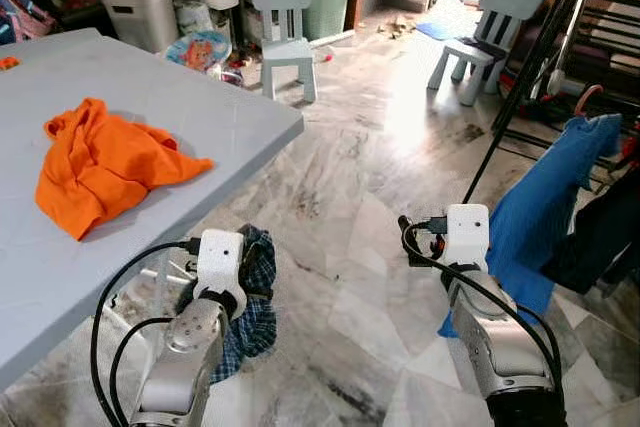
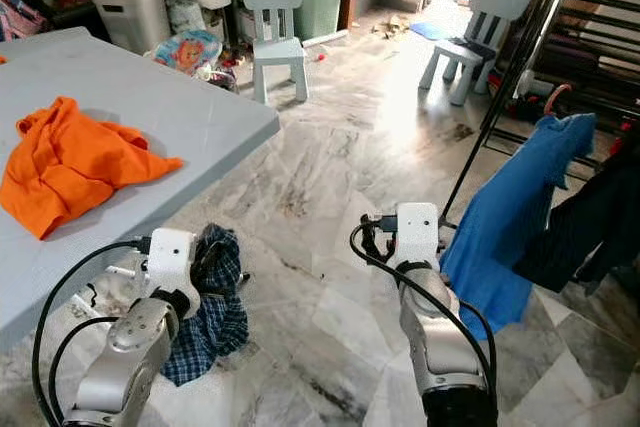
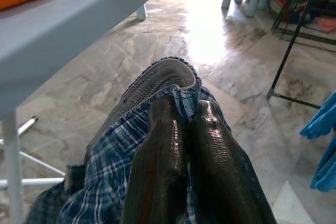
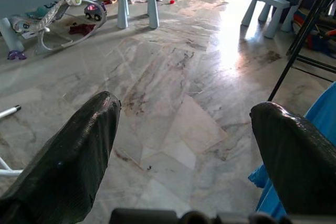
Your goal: Hang hanger
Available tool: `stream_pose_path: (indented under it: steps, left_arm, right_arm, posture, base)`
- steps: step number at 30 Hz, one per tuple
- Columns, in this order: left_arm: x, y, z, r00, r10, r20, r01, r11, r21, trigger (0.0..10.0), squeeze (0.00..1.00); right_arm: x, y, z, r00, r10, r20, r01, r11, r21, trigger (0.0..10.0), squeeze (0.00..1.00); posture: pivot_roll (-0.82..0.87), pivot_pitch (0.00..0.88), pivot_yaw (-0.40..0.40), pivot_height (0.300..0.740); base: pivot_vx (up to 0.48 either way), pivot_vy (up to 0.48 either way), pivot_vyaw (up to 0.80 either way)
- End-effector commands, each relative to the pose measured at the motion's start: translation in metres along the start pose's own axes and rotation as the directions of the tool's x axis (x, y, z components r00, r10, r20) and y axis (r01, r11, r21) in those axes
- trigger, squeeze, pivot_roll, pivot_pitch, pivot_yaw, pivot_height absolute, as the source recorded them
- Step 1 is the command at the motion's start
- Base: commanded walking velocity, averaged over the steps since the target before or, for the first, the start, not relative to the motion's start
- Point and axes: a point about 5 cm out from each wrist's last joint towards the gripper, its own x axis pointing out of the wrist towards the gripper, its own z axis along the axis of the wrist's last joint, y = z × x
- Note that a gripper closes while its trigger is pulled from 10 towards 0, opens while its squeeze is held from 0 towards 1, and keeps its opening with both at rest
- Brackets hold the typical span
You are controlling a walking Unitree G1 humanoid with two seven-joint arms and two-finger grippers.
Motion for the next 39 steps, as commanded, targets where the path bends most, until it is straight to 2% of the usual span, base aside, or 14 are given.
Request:
stream_pose_path:
  steps: [1, 6, 15, 26, 39]
  left_arm:
    - [0.003, -0.002, 0.005, 0.999, -0.034, 0.020, 0.034, 0.999, -0.001, 10.0, 0.00]
    - [0.004, -0.005, 0.006, 0.997, -0.074, 0.023, 0.074, 0.997, -0.025, 10.0, 0.00]
    - [0.004, -0.022, 0.003, 0.987, -0.160, 0.004, 0.160, 0.986, -0.041, 10.0, 0.00]
    - [0.005, -0.029, 0.005, 0.981, -0.196, 0.009, 0.196, 0.977, -0.085, 10.0, 0.00]
    - [0.006, -0.039, 0.002, 0.969, -0.246, 0.006, 0.245, 0.966, -0.088, 10.0, 0.00]
  right_arm:
    - [0.000, -0.007, -0.001, 1.000, -0.025, -0.001, 0.025, 1.000, -0.009, 10.0, 0.00]
    - [0.001, -0.011, 0.002, 0.999, -0.032, 0.005, 0.032, 0.999, -0.012, 10.0, 0.00]
    - [0.002, -0.011, 0.004, 0.999, -0.034, 0.016, 0.034, 0.999, -0.022, 10.0, 0.00]
    - [0.002, -0.009, 0.006, 1.000, -0.017, 0.018, 0.018, 0.999, -0.029, 10.0, 0.00]
    - [-0.004, -0.007, -0.001, 1.000, -0.021, -0.002, 0.021, 0.999, -0.025, 10.0, 0.00]
  posture:
    - [0.02, 0.006, -0.004, 0.740]
    - [0.01, 0.008, -0.002, 0.740]
    - [-0.01, 0.038, 0.012, 0.740]
    - [-0.03, 0.057, 0.003, 0.740]
    - [-0.05, 0.062, 0.013, 0.740]
  base:
    - [0.000, 0.000, -0.80]
    - [0.000, 0.000, -0.80]
    - [0.000, 0.000, -0.80]
    - [0.000, 0.000, -0.80]
    - [0.000, 0.000, -0.80]
